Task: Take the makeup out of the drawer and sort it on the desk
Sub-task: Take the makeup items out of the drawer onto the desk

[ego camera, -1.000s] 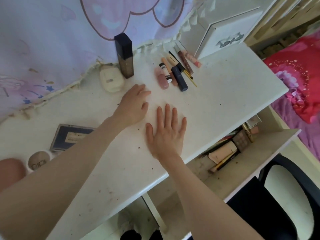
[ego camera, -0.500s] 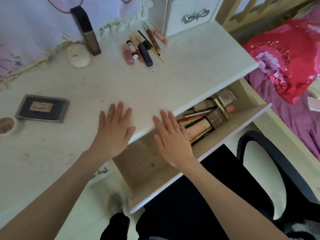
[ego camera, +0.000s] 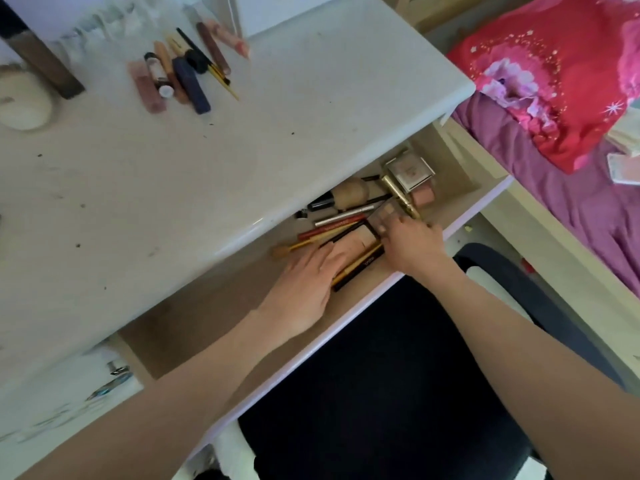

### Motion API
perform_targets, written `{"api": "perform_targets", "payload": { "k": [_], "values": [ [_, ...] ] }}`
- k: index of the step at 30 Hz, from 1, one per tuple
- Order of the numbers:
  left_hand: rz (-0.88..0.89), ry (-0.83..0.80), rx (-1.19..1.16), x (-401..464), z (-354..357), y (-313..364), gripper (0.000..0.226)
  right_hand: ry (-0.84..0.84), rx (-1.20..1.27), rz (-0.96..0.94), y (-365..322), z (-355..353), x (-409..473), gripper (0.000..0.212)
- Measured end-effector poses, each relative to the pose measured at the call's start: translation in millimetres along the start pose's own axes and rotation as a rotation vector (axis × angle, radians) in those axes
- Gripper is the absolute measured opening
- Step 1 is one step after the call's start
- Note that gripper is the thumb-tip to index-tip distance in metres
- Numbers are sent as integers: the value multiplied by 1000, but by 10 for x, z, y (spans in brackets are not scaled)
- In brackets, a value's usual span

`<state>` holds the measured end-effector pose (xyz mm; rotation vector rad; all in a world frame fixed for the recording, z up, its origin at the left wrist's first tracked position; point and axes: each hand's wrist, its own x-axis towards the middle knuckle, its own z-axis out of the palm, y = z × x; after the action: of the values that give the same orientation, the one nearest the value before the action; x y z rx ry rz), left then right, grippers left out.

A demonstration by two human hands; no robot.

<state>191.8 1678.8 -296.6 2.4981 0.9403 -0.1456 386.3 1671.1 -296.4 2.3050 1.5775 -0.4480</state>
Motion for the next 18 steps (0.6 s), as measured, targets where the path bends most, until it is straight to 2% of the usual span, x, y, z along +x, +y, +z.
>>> {"api": "perform_targets", "payload": {
  "k": [6, 13, 16, 18],
  "values": [
    [-27, 45, 30, 521, 321, -96, 54, -106, 92, 142, 120, 106, 570, 38],
    [-169, 150, 31, 710, 485, -34, 47, -164, 271, 195, 148, 155, 757, 61],
    [-266, 140, 105, 775, 484, 48, 39, -189, 204, 170, 162, 105, 730, 74],
    [-297, 124, 123, 792, 490, 51, 34, -199, 141, 156, 145, 72, 704, 74]
  ]
}}
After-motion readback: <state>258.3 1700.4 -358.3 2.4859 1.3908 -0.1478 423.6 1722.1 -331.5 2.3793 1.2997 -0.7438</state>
